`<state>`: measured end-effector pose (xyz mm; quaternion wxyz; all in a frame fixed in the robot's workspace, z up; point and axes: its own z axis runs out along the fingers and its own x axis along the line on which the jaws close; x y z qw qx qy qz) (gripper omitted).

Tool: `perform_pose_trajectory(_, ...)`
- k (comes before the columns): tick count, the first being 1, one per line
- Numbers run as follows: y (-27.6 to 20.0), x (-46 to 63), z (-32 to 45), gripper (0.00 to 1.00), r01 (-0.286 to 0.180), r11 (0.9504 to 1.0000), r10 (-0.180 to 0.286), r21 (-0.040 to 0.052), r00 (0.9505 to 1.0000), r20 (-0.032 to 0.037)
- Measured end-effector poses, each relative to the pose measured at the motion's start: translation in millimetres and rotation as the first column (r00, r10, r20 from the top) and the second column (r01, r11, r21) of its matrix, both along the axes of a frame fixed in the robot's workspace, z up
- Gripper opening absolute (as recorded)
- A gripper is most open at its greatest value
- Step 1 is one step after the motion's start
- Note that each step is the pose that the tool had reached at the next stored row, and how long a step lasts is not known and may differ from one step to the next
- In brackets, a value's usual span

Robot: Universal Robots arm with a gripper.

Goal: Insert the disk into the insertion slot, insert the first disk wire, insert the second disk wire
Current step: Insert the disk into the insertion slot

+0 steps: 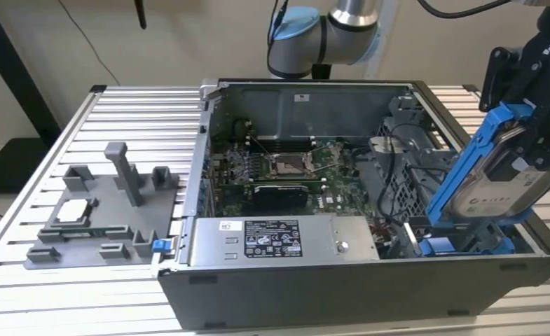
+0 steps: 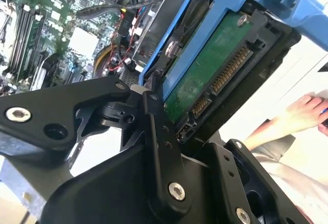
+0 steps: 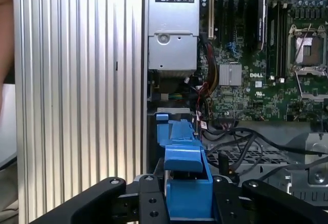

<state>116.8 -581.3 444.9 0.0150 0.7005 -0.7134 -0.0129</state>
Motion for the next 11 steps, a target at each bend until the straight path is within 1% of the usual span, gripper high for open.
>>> perform_pose_trajectory(3, 0.0, 0.0, -2.4, 0.00, 0.000, 1.0000, 0.000, 0.0000, 1.0000, -0.0025)
perform_pose_trajectory(7, 0.0, -0.1, -5.6, 0.00, 0.000, 1.0000, 0.000, -0.0004, 0.9999, -0.0113)
perform_pose_trajectory(11, 0.0, 0.0, -6.4, 0.00, 0.000, 1.0000, 0.000, -0.0005, 0.9999, -0.0118)
